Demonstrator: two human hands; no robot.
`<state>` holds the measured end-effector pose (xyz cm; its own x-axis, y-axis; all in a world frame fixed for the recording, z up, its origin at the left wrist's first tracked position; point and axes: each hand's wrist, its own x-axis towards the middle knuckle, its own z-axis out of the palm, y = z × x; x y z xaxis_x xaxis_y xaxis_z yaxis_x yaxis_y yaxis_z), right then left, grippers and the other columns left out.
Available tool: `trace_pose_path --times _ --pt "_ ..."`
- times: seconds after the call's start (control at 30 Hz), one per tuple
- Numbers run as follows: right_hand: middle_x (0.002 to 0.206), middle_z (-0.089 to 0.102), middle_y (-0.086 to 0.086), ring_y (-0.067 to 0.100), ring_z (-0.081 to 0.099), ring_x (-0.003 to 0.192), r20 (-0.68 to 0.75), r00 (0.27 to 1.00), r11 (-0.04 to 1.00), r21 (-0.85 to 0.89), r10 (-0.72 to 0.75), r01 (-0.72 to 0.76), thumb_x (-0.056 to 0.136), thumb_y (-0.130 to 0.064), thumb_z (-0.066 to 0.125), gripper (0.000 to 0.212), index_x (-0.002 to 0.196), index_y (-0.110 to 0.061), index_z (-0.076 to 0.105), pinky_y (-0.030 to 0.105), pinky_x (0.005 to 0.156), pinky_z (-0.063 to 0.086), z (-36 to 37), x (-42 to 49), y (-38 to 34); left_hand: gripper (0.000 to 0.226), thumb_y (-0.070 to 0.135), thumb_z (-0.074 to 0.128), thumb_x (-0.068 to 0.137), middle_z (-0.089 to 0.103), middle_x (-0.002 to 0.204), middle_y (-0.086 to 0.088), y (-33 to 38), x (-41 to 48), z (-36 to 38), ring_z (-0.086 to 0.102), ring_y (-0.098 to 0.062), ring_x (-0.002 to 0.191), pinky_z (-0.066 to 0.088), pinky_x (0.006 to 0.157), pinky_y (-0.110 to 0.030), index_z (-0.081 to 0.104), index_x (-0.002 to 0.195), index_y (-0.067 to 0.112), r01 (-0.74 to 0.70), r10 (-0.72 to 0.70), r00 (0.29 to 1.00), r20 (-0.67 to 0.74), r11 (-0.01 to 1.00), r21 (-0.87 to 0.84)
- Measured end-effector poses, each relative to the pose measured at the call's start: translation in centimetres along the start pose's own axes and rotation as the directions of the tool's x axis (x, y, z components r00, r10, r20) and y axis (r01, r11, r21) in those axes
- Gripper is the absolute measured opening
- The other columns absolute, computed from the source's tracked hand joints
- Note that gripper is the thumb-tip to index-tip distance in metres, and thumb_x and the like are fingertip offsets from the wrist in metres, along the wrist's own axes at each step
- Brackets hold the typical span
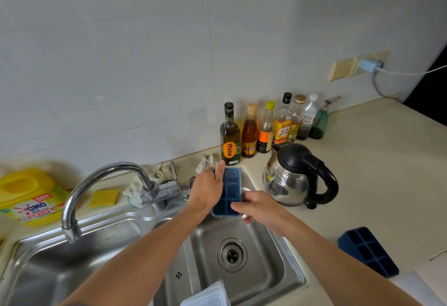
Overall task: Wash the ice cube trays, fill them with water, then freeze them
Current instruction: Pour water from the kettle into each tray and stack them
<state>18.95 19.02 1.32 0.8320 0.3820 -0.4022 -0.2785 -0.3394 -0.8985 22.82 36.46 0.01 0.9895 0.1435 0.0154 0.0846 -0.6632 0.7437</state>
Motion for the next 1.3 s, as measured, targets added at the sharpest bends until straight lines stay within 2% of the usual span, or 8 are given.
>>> trace_pose_path --times 0.17,0.3,0.43,0.57,0.77,0.97,1.1,1.3 --pt "0.109 0.074 0.005 0.023 0.071 0.102 -0.076 0.997 0.995 0.101 0.029 -0.021 0.1 -0.043 0.061 0.031 0.119 -0.019 0.066 0.033 0.083 0.059 -0.6 0.0 -0.7 0.063 0.068 0.023 0.099 0.064 0.068 0.0 -0.6 -0.8 0.2 0.064 -0.009 0.061 0.044 0.054 -0.017 0.058 0.076 0.02 0.006 -0.002 0.996 0.087 0.999 -0.05" --pt "0.098 0.076 0.01 0.02 0.073 0.086 -0.137 0.99 0.988 0.155 0.045 -0.023 0.103 -0.037 0.057 0.027 0.109 -0.014 0.07 0.027 0.071 0.059 -0.5 0.3 -1.4 0.058 0.064 0.027 0.101 0.063 0.064 0.003 -0.3 -1.9 0.4 0.059 0.0 0.053 0.04 0.052 -0.01 0.057 0.073 0.023 0.001 0.015 0.988 0.152 0.995 -0.104" --pt "0.094 0.075 0.021 0.019 0.07 0.074 -0.211 0.977 0.99 0.144 0.024 0.006 0.1 -0.028 0.06 0.028 0.1 -0.004 0.073 0.029 0.066 0.057 0.3 0.8 -1.2 0.062 0.061 0.028 0.102 0.066 0.072 -0.001 -0.3 -2.8 0.2 0.062 -0.013 0.065 0.05 0.065 -0.029 0.059 0.077 0.013 0.06 -0.028 0.981 0.192 0.985 -0.163" --pt "0.086 0.075 0.014 0.018 0.071 0.072 -0.269 0.962 0.985 0.17 0.055 -0.008 0.1 -0.031 0.061 0.026 0.096 -0.009 0.074 0.027 0.063 0.057 0.8 1.1 -0.9 0.066 0.062 0.037 0.101 0.073 0.09 -0.007 -0.3 -3.3 -0.2 0.07 -0.02 0.083 0.057 0.082 -0.04 0.066 0.099 0.003 0.161 -0.092 0.964 0.25 0.95 -0.268" --pt "0.09 0.077 0.01 0.019 0.076 0.078 -0.306 0.942 0.956 0.289 0.14 -0.048 0.102 -0.032 0.06 0.023 0.102 -0.013 0.072 0.025 0.059 0.056 -0.1 1.3 -0.8 0.032 0.044 0.055 0.101 0.075 0.109 -0.007 -2.3 -4.2 -0.9 0.075 -0.02 0.095 0.063 0.074 -0.038 0.066 0.114 0.016 0.374 -0.1 0.856 0.507 0.798 -0.473" --pt "0.096 0.078 0.004 0.02 0.077 0.085 -0.186 0.972 0.969 0.224 0.144 -0.101 0.098 -0.042 0.065 0.026 0.11 -0.019 0.067 0.033 0.07 0.061 0.8 1.5 -0.6 0.026 0.033 0.055 0.103 0.075 0.105 -0.009 -2.9 -3.7 -0.8 0.076 -0.019 0.093 0.064 0.075 -0.042 0.066 0.108 0.01 0.332 -0.113 0.91 0.399 0.773 -0.54" --pt "0.1 0.079 0.005 0.025 0.075 0.096 -0.109 0.989 0.982 0.171 0.097 -0.077 0.101 -0.027 0.063 0.018 0.114 -0.016 0.069 0.036 0.08 0.061 1.2 1.4 -0.1 0.021 0.029 0.054 0.104 0.074 0.103 -0.008 -2.9 -3.3 -1.5 0.075 -0.017 0.092 0.064 0.074 -0.043 0.066 0.101 0.012 0.248 -0.076 0.944 0.321 0.806 -0.538" --pt "0.102 0.079 -0.003 0.012 0.075 0.09 -0.17 0.985 0.973 0.225 -0.016 0.055 0.097 -0.009 0.066 0.021 0.116 -0.017 0.069 0.019 0.068 0.054 0.9 1.5 -1.0 0.022 0.026 0.055 0.103 0.074 0.109 0.0 -1.8 -2.3 -3.6 0.071 -0.015 0.101 0.062 0.085 -0.038 0.066 0.12 0.017 0.036 0.107 0.957 0.269 0.878 -0.477"
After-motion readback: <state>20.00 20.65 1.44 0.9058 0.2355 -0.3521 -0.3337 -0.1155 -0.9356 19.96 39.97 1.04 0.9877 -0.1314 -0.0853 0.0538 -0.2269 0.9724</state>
